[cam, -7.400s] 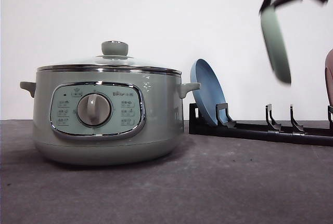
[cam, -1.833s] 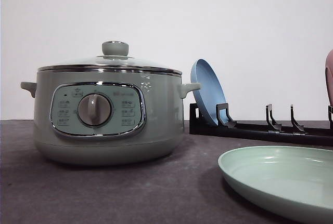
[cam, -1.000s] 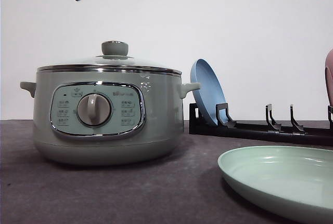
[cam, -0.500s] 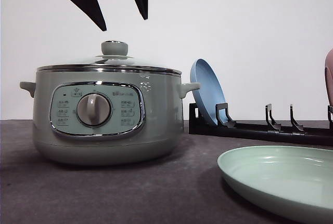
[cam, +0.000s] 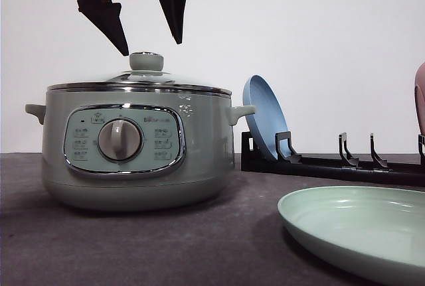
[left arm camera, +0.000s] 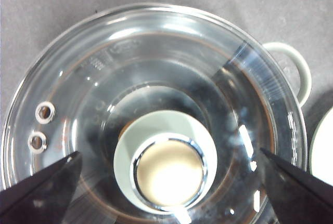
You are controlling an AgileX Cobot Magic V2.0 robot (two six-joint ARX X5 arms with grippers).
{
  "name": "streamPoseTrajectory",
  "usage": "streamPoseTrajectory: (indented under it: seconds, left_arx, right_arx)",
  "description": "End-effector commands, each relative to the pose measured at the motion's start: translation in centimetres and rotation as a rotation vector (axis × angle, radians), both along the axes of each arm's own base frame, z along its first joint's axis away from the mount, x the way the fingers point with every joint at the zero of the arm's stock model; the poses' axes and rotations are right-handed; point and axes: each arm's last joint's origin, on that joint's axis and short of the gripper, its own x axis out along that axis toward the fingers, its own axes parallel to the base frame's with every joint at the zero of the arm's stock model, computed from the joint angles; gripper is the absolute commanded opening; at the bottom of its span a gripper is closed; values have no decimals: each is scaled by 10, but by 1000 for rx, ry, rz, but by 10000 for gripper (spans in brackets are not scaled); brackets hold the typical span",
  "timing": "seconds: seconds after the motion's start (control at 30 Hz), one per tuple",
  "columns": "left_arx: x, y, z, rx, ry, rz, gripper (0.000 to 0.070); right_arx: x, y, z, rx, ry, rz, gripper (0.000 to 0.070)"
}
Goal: Transfer potato from steamer to green plate
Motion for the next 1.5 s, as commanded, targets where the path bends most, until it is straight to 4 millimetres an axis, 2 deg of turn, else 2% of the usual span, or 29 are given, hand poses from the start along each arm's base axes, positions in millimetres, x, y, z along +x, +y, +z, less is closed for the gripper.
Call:
streamPoseTrajectory:
  seconds: [0.0, 0.07, 0.33, 0.43, 0.57, 0.73, 0.9, 1.03, 1.23, 1.47]
  left_arx:
    - [4, -5, -1, -2, -5, -2, 690]
    - [5, -5, -2, 0, 0, 0, 667]
    - [6, -7, -6, 7, 15, -2, 662]
    - [8, -8, -10, 13, 30, 2, 622]
    - [11, -10, -17, 24, 50, 0, 618]
    - [15, -14, -26, 41, 81, -4, 491]
    - [13, -16, -27, 45, 87, -11, 319]
    - [13, -17, -27, 47, 89, -13, 229]
    - [13, -17, -27, 49, 87, -18, 6]
    - [13, -16, -25, 48, 82, -21, 0]
  right_arx:
    - [0, 1, 3, -1, -23, 10, 466]
    - [0, 1, 3, -1, -23, 10, 466]
    - [0, 1, 3, 0, -23, 10, 466]
    - [0, 1, 3, 0, -22, 11, 466]
    - [0, 1, 3, 0, -22, 11, 466]
    - [0, 1, 3, 0, -22, 11, 466]
    - [0, 1, 3, 0, -22, 11, 466]
    - [0, 1, 3, 0, -22, 10, 466]
    - [0, 1, 3, 0, -22, 10, 466]
    - [0, 1, 3, 0, -22, 10, 466]
